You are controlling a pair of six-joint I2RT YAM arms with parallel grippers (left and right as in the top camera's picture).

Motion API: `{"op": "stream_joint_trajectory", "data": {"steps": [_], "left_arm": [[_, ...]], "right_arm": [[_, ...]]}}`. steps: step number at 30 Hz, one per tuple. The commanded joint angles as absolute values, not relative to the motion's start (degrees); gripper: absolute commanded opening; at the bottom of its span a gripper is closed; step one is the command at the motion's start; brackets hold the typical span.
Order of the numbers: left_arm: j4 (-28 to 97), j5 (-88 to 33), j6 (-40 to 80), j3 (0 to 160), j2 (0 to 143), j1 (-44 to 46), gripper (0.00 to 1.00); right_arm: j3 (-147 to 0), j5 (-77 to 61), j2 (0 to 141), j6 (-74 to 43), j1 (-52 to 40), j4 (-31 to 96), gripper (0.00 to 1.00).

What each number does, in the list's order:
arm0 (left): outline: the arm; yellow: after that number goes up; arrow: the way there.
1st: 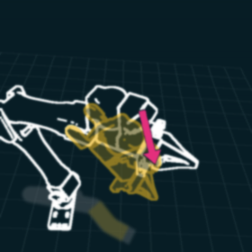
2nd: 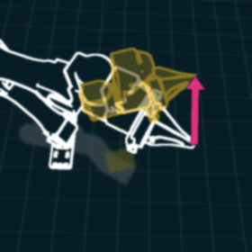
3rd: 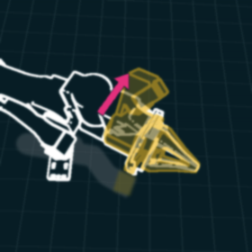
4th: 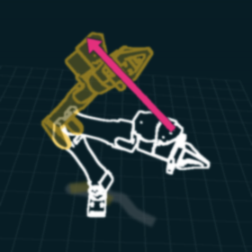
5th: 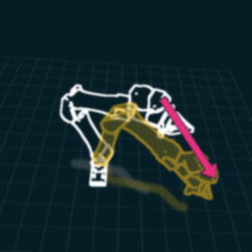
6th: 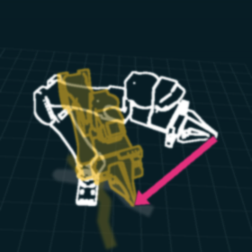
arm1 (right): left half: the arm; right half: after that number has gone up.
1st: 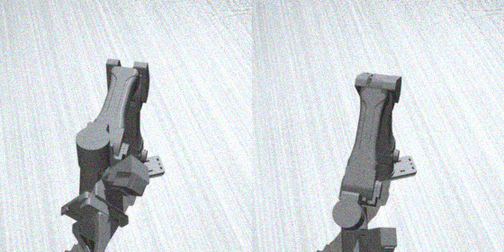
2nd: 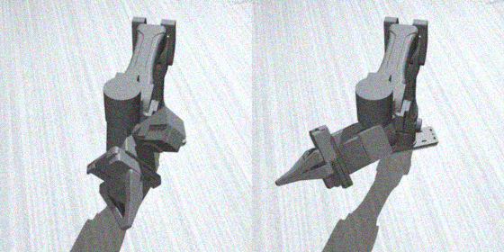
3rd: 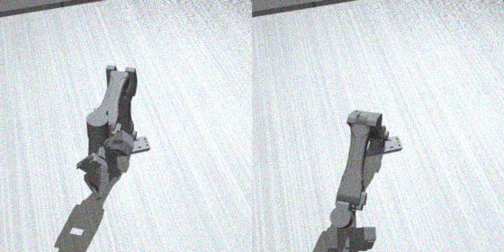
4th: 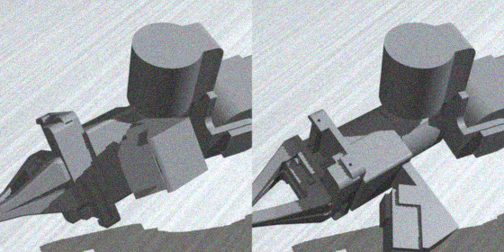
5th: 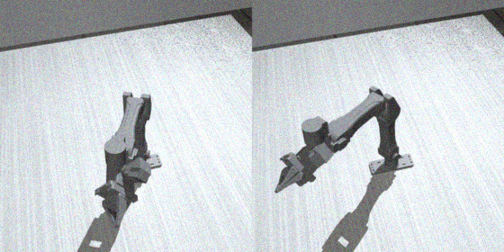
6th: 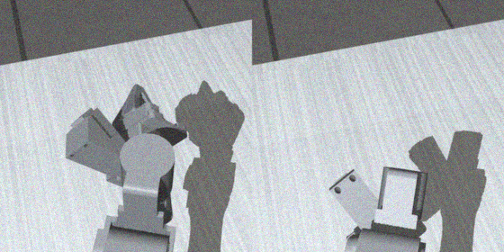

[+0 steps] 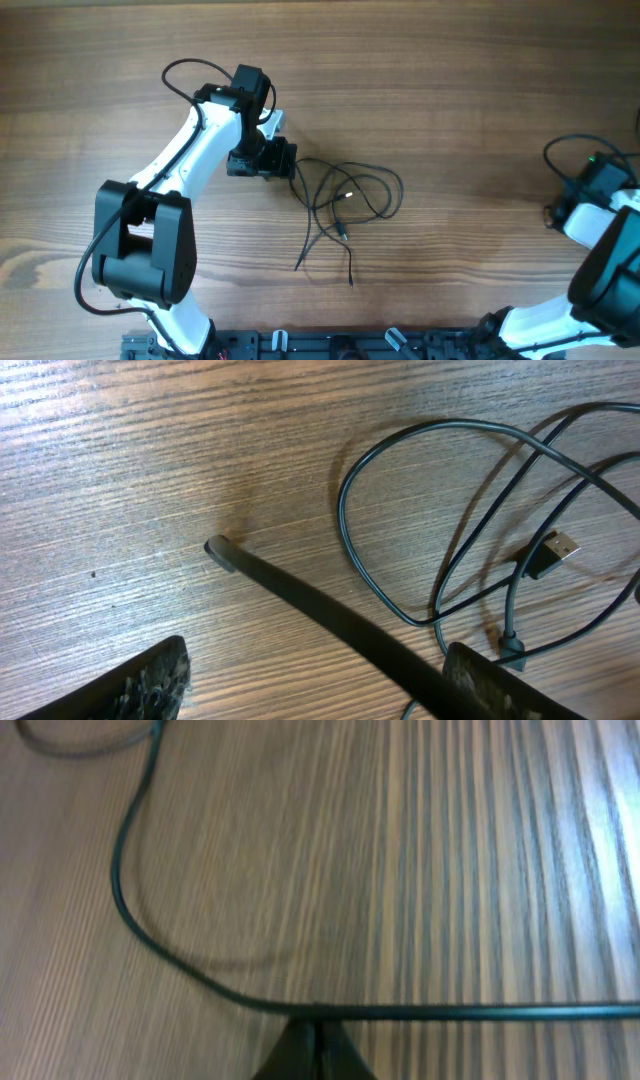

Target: Untangle cables

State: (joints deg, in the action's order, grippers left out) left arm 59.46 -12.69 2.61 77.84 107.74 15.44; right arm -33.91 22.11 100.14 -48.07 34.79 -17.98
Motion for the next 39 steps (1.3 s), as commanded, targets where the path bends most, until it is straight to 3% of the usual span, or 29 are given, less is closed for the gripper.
{"op": "stream_joint_trajectory", "data": {"steps": [1,4,8,9,10,15,18,20,22,25,27,28,30,32,35,39], "left_arm": [[59.61,-12.60,1.74,77.60,108.03,15.66,0.83],[59.64,-12.62,1.76,77.60,108.03,15.66,0.83],[59.40,-14.11,1.76,77.60,108.03,15.66,0.83],[59.46,-14.11,1.76,77.60,108.03,15.66,0.83],[59.68,-14.11,1.76,77.60,108.03,15.66,0.83],[60.01,-14.11,1.76,77.60,108.03,15.66,0.86],[59.61,-14.74,1.96,77.82,107.92,15.66,0.83],[60.69,-19.53,1.98,80.51,105.93,15.66,0.82],[64.62,-20.53,2.39,85.86,102.13,15.66,0.82],[70.96,-20.53,2.37,92.55,97.56,15.59,0.86],[72.71,-19.20,2.33,94.21,94.91,15.57,0.97],[72.82,-16.53,2.33,94.21,94.13,15.53,0.97],[74.11,-1.76,2.72,94.19,92.79,15.49,0.84],[75.42,9.45,6.96,94.19,92.58,15.49,0.86],[76.31,10.94,6.94,94.19,92.58,15.49,0.88],[78.63,10.15,6.90,94.19,92.58,15.49,1.00]], "right_arm": [[-32.56,20.51,101.91,-41.67,42.54,-25.28,0.04],[-33.47,15.90,101.91,-41.54,51.00,-31.75,0.04],[-37.69,-1.78,101.91,-41.54,55.88,-38.89,0.05],[-39.70,-8.56,101.91,-41.58,55.33,-39.46,0.27],[-41.63,-13.65,101.78,-41.58,54.48,-40.97,0.98],[-43.51,-22.90,92.84,-41.58,49.28,-49.91,1.00],[-43.92,-42.37,86.39,-42.54,42.61,-51.18,1.00],[-43.92,-58.00,82.91,-42.35,32.80,-37.01,1.00],[-43.92,-63.13,82.54,-39.29,22.26,-17.47,1.00],[-43.90,-62.54,82.54,-27.68,9.50,2.52,1.00],[-43.90,-59.29,82.54,-22.87,1.34,12.62,1.00],[-43.90,-58.96,82.54,-18.87,-2.63,16.71,1.00],[-43.88,-54.87,82.54,-13.98,-11.92,27.40,1.00],[-43.86,-41.78,82.54,-9.65,-21.30,38.57,1.00],[-43.75,-26.87,82.54,-9.13,-28.95,47.00,1.00],[-43.59,-27.00,82.54,-9.21,-30.22,46.46,1.00]]}}
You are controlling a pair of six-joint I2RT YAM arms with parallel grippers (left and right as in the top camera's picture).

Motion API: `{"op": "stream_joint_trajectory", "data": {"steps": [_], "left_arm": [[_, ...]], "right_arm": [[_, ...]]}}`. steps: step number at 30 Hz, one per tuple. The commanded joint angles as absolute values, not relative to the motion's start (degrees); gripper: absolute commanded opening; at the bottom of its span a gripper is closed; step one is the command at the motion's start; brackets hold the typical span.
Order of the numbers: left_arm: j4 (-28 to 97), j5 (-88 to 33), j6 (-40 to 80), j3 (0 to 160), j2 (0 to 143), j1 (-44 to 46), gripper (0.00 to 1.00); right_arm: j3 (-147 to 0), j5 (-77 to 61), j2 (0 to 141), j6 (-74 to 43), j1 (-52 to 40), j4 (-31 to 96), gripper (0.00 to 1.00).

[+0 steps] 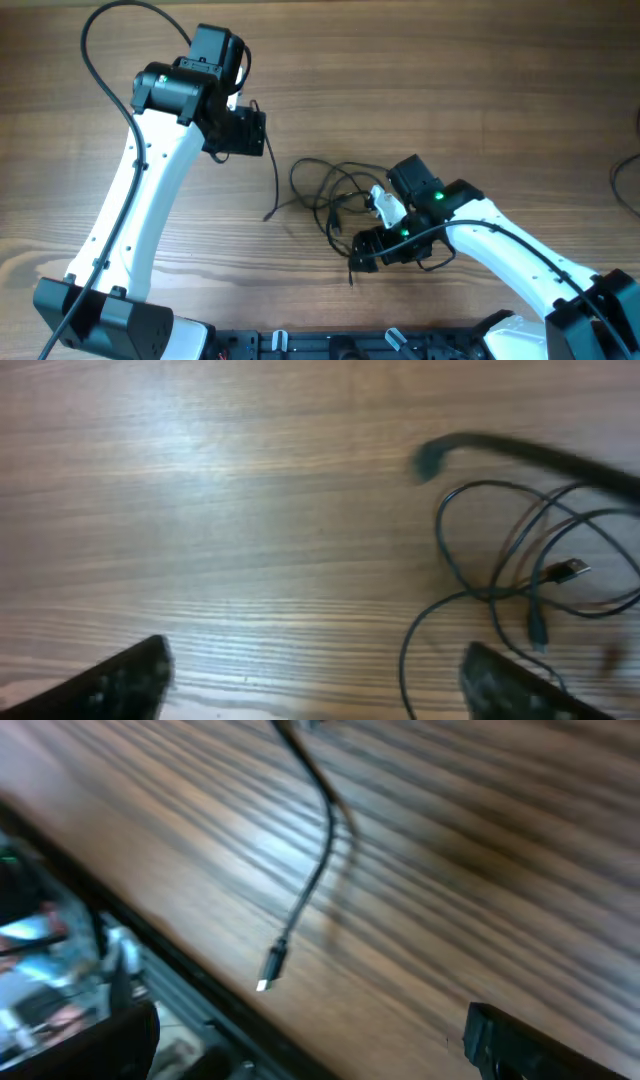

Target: Untangle cables

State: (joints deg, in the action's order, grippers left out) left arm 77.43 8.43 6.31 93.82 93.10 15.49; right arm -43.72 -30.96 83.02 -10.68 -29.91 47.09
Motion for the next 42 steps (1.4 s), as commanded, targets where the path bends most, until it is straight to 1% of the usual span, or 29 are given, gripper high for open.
{"op": "stream_joint_trajectory", "data": {"steps": [1,2,3,4,5,6,7,9,12,14,17,18,20,21,22,23,24,26,27,29,31,33,36,38,40,42], "left_arm": [[78.94,10.13,6.92,94.19,92.58,15.49,1.00],[78.94,10.13,6.94,94.19,92.58,15.49,1.00],[78.91,10.13,7.64,94.19,92.58,15.49,1.00],[78.74,10.11,8.99,94.19,92.58,15.49,1.00],[78.72,10.11,9.30,94.19,92.58,15.49,1.00],[78.96,10.13,9.32,94.19,92.58,15.49,1.00],[79.48,10.20,9.30,94.19,92.58,15.49,1.00],[80.66,11.22,9.50,94.19,92.58,15.49,1.00],[80.66,10.92,9.54,94.19,92.58,15.49,1.00],[80.64,8.58,9.52,94.19,92.58,15.51,1.00],[80.75,6.00,9.63,94.13,92.58,15.51,1.00],[80.95,5.78,9.93,94.13,92.58,15.51,1.00],[81.12,5.78,9.93,94.13,92.58,15.55,1.00],[81.08,5.78,9.93,94.13,92.58,15.55,1.00],[81.06,5.76,9.93,94.13,92.58,15.55,1.00],[81.03,5.78,9.93,94.13,92.58,15.55,1.00],[81.03,5.78,9.93,94.13,92.58,15.55,1.00],[81.06,5.78,9.93,94.11,92.58,15.55,1.00],[81.10,5.78,10.15,94.08,92.60,15.55,1.00],[81.03,5.78,12.82,93.97,92.68,15.55,1.00],[81.10,5.76,14.41,93.97,92.92,15.55,0.99],[81.10,5.39,14.41,93.54,93.01,15.55,0.99],[80.03,5.39,14.41,90.06,93.01,15.55,1.00],[77.95,5.39,14.41,86.11,93.01,15.55,1.00],[76.31,5.39,14.39,83.02,93.01,15.55,1.00],[73.49,5.39,14.39,78.94,93.01,15.55,1.00]], "right_arm": [[-43.59,-27.68,82.54,-9.15,-30.22,45.98,1.00],[-43.59,-28.75,82.54,-9.15,-30.22,45.39,0.99],[-43.59,-29.89,82.54,-8.80,-30.22,44.75,0.92],[-43.62,-31.20,82.54,-6.00,-30.22,43.51,0.87],[-43.66,-31.29,82.54,-3.60,-30.22,42.96,0.88],[-43.79,-29.34,82.54,-1.26,-30.22,41.71,0.98],[-44.10,-24.32,82.54,-1.61,-30.20,40.40,1.00],[-44.84,-17.32,82.54,-1.65,-30.20,38.13,1.00],[-44.82,-15.35,82.63,-1.56,-30.20,32.84,0.99],[-44.14,-11.92,83.57,-1.50,-30.22,27.11,0.95],[-43.24,-11.40,87.02,-1.50,-30.22,19.97,0.88],[-43.24,-11.40,88.92,-1.54,-30.22,17.50,0.84],[-43.24,-11.84,92.07,-1.74,-30.20,15.59,0.77],[-43.24,-11.84,93.49,-2.20,-30.22,15.51,0.75],[-43.27,-11.86,94.24,-3.27,-30.20,15.55,0.68],[-43.27,-13.10,94.30,-3.49,-30.22,15.64,0.41],[-43.68,-15.68,93.95,-4.05,-30.20,15.90,0.05],[-45.56,-17.17,93.27,-7.38,-30.20,18.46,0.04],[-47.83,-17.50,92.36,-8.64,-30.20,22.13,0.04],[-56.42,-17.41,89.34,-8.93,-30.20,34.35,0.04],[-69.28,-15.81,86.50,-8.23,-30.20,46.48,0.04],[-80.51,-13.67,85.32,-5.69,-30.20,54.00,0.04],[-104.36,-2.24,85.06,-3.64,-30.20,64.51,0.04],[-116.03,7.14,85.03,-2.28,-30.15,66.30,0.04],[-122.65,15.44,84.84,-1.56,-30.13,66.63,0.04],[-129.84,28.10,84.75,0.08,-28.73,66.11,0.04]]}}
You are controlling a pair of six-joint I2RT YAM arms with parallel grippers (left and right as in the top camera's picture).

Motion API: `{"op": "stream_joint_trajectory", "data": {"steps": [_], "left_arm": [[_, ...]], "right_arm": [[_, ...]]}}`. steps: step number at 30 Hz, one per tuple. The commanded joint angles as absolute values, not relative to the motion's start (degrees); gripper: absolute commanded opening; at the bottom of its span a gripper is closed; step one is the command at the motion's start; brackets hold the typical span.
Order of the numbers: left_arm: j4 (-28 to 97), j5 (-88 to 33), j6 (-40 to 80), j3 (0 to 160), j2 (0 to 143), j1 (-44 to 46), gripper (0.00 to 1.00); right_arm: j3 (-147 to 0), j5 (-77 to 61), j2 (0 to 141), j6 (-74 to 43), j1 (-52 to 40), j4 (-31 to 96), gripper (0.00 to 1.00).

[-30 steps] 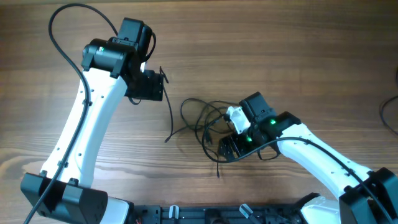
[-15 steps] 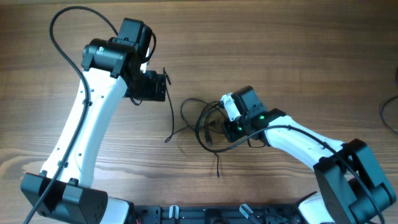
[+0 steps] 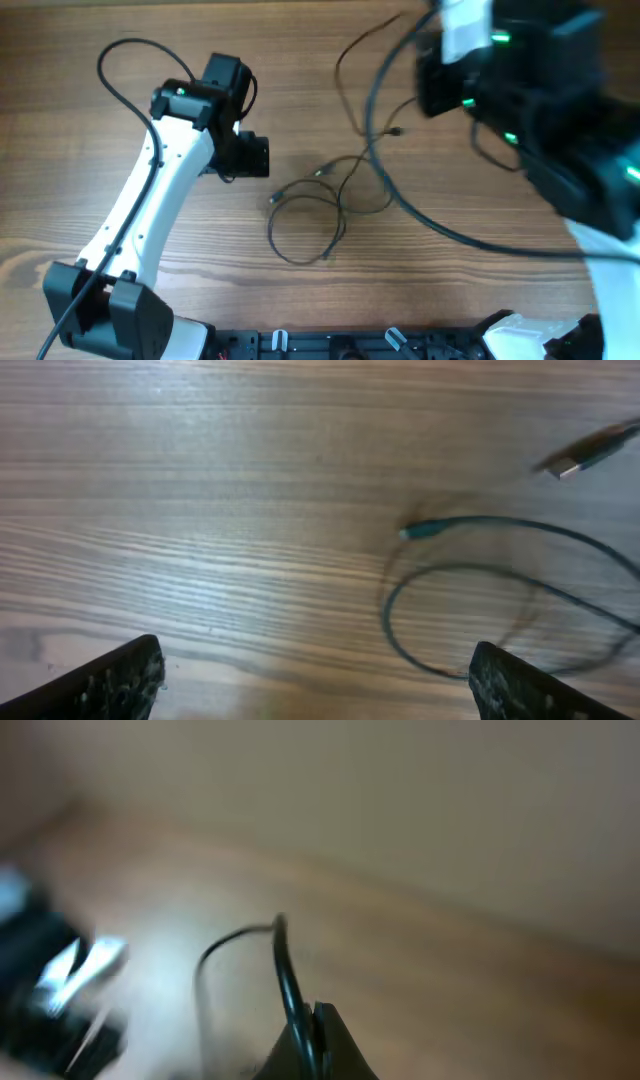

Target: Untangle cables

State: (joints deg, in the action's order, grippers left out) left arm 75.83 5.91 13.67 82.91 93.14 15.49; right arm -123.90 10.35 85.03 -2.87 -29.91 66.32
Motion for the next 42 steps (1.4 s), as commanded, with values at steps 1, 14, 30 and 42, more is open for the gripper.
{"op": "stream_joint_trajectory", "data": {"steps": [1,14,30,42], "left_arm": [[72.12,5.39,14.39,77.06,93.01,15.55,1.00],[69.08,5.34,14.39,73.19,93.01,15.55,1.00],[59.77,-32.01,-21.91,73.06,93.17,25.65,1.00],[24.58,-25.06,-22.35,73.06,105.82,30.26,1.00]], "right_arm": [[-131.28,30.17,84.73,1.93,-27.29,65.54,0.04],[-131.66,-24.03,88.66,-16.95,25.98,55.13,0.04],[-131.68,-53.08,88.62,-24.38,17.08,53.63,0.04],[-131.68,-53.23,87.99,-19.46,6.24,63.70,0.04]]}}
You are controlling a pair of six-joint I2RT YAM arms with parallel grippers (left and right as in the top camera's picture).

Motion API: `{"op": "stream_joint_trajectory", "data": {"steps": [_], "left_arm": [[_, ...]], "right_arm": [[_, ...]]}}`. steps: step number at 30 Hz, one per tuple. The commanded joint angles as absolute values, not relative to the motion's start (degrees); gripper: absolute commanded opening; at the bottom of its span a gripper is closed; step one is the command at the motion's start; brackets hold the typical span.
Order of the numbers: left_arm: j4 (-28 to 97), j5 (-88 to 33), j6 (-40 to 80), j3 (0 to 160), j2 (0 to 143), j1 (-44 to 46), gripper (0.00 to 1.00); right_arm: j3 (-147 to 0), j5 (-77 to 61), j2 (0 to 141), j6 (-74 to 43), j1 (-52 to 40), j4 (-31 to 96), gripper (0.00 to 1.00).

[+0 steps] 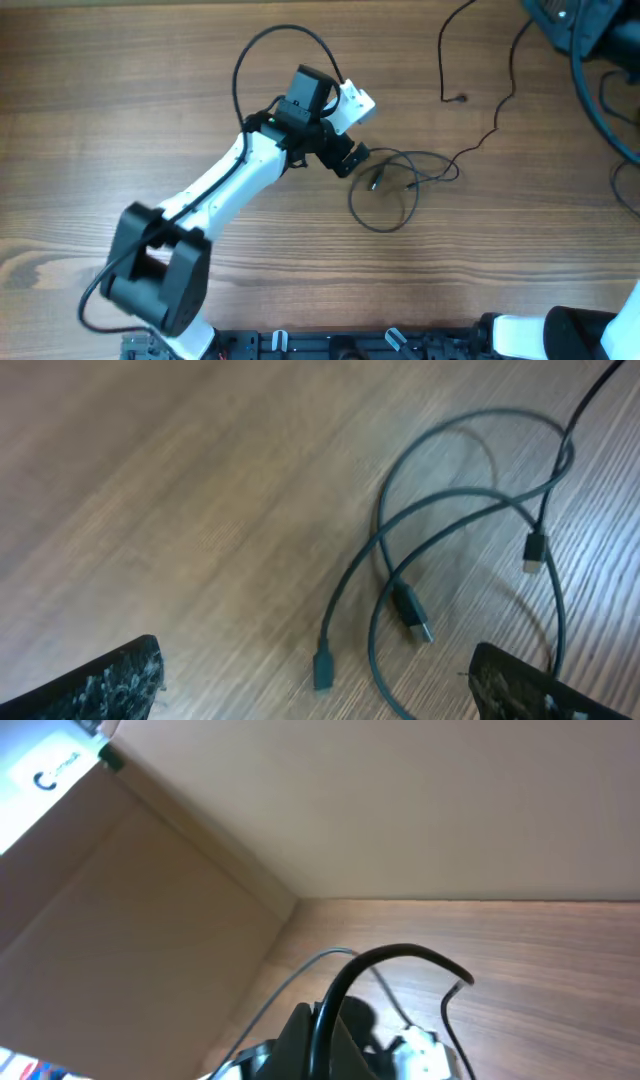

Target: Untangle cables

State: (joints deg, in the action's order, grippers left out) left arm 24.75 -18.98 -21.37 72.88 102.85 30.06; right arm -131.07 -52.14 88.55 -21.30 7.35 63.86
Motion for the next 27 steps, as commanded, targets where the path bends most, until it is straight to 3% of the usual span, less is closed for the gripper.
{"op": "stream_joint_trajectory", "data": {"steps": [1,7,15,17,20,21,22,27], "left_arm": [[24.36,-27.94,-22.37,73.06,106.85,30.57,1.00],[22.44,-29.02,-32.80,73.06,109.93,36.99,1.00],[18.24,-28.69,-33.01,73.06,117.12,39.11,1.00],[17.98,-28.71,-33.01,73.06,117.97,39.18,0.95],[18.24,-29.19,-32.75,73.06,118.28,39.16,0.55],[18.22,-29.65,-32.58,73.06,118.28,39.16,0.34],[18.22,-29.76,-32.56,73.06,118.28,39.16,0.04],[21.87,-26.59,-27.75,73.08,115.94,38.41,0.04]], "right_arm": [[-131.68,-53.25,87.83,-19.49,5.65,63.70,0.04],[-131.68,-53.25,87.02,-19.46,2.39,64.58,0.04],[-131.68,-54.11,86.02,-16.62,1.65,70.08,0.04],[-131.68,-54.11,86.02,-16.62,1.67,70.19,0.04],[-131.68,-54.11,86.02,-16.62,1.65,70.46,0.04],[-131.68,-54.08,86.02,-16.56,1.67,70.87,0.04],[-131.68,-54.08,86.02,-16.49,1.67,71.42,0.04],[-131.68,-53.78,86.02,-14.13,1.67,73.28,0.04]]}}
